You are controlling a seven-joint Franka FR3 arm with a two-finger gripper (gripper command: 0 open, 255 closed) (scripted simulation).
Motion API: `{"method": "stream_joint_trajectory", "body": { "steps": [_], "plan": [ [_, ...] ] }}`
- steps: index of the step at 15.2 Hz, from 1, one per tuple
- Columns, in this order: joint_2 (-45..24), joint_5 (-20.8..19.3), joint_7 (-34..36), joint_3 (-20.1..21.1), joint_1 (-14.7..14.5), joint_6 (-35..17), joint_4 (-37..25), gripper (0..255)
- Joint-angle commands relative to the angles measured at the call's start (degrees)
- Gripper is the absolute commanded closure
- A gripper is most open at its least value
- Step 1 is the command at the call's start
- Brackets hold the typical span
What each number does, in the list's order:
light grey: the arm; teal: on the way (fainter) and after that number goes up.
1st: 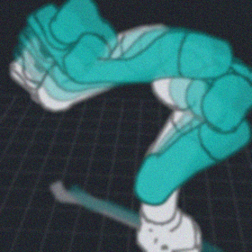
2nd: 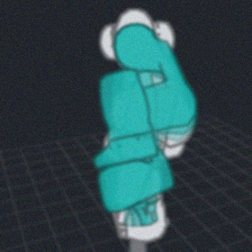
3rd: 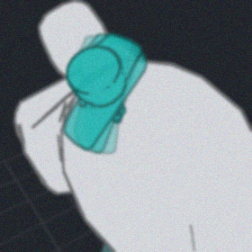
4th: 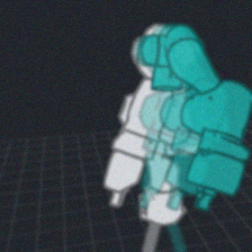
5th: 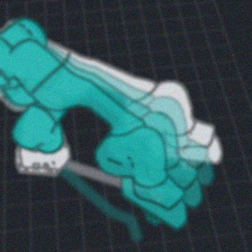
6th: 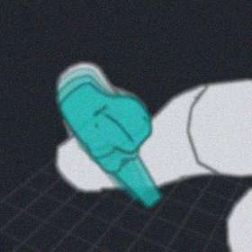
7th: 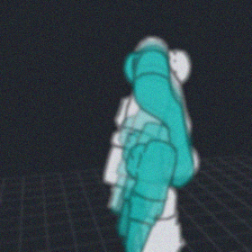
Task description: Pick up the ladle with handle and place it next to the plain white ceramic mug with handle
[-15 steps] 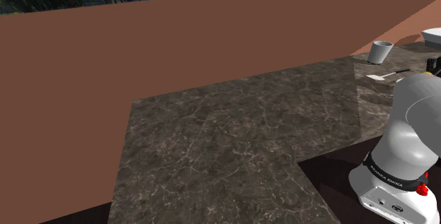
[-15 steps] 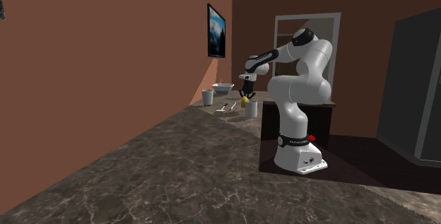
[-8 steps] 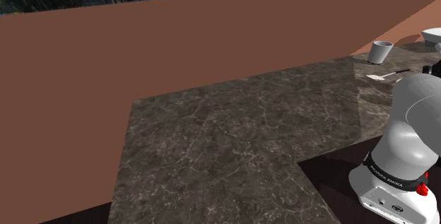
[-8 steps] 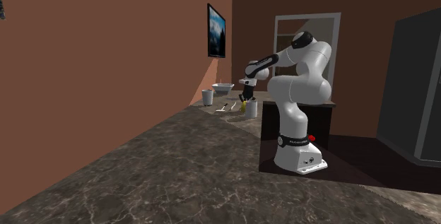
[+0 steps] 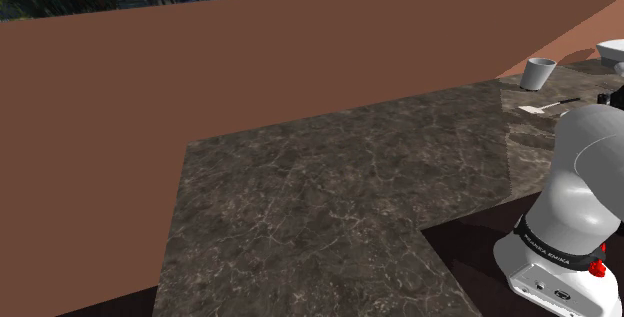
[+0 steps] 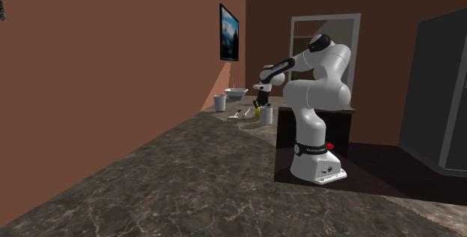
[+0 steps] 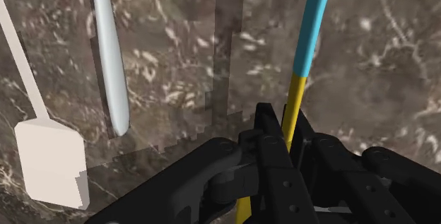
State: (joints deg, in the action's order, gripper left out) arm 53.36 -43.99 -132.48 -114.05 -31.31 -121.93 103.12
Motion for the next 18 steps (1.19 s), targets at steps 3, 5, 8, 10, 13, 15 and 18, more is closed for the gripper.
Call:
{"method": "stream_joint_trajectory", "body": {
  "steps": [3, 5, 8, 10, 13, 15, 18],
  "plan": [
    [0.1, 0.0, 0.0, -0.1, -0.1, 0.0, 0.1, 0],
    [0.1, 0.0, 0.0, -0.1, -0.1, 0.0, 0.1, 0],
    [-1.6, 1.8, -0.9, 2.2, 1.5, 2.4, -0.4, 0],
    [-3.0, 3.4, -1.8, 4.2, 2.8, 4.6, -1.1, 0],
    [-3.0, 3.4, -1.8, 4.2, 2.8, 4.6, -1.1, 0],
    [-3.0, 3.4, -1.8, 4.2, 2.8, 4.6, -1.1, 0],
    [-3.0, 3.4, -1.8, 4.2, 2.8, 4.6, -1.1, 0]
  ]
}}
